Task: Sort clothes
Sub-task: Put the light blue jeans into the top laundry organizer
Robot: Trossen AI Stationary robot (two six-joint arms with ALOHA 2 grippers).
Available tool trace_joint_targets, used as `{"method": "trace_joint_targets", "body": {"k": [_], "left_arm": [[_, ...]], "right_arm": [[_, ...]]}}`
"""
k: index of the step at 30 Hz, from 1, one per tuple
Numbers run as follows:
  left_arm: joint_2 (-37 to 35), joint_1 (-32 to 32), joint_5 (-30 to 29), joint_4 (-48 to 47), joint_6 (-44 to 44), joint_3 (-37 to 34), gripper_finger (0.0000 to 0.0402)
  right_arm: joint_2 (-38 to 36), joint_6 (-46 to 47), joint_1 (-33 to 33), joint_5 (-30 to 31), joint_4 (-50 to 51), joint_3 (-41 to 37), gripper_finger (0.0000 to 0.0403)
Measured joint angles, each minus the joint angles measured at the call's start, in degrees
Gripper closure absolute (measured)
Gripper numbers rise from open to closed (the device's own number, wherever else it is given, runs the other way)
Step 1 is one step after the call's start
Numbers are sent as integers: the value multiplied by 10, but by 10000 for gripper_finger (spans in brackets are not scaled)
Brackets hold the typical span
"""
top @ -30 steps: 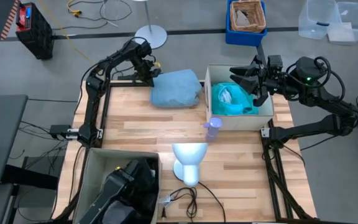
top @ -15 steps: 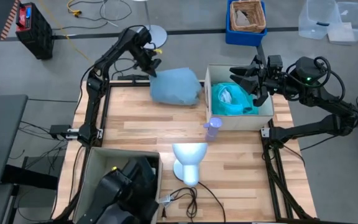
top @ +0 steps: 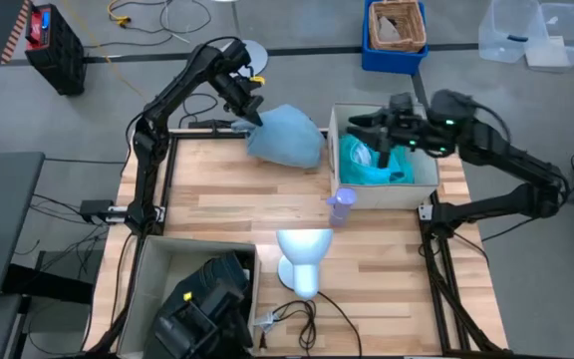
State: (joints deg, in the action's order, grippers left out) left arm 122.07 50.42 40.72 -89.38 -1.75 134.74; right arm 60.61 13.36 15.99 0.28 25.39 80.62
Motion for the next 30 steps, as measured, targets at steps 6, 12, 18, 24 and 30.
{"method": "trace_joint_targets", "body": {"k": [6, 12, 18, 24, 30], "left_arm": [[-25, -32, -1, 3, -2, 0, 401], [-65, -54, -1, 36, -31, 0, 401], [-117, -59, -1, 72, -58, 0, 401], [-168, -77, 2, 164, -104, 0, 401], [-197, -102, 2, 275, -159, 0, 401]], "right_arm": [[48, -13, 34, -33, 39, 0, 241], [59, -20, 36, -36, 41, 0, 241], [47, -25, 37, -36, 41, 0, 241], [30, -27, 37, -36, 40, 0, 241], [12, -34, 35, -36, 39, 0, 241]]}}
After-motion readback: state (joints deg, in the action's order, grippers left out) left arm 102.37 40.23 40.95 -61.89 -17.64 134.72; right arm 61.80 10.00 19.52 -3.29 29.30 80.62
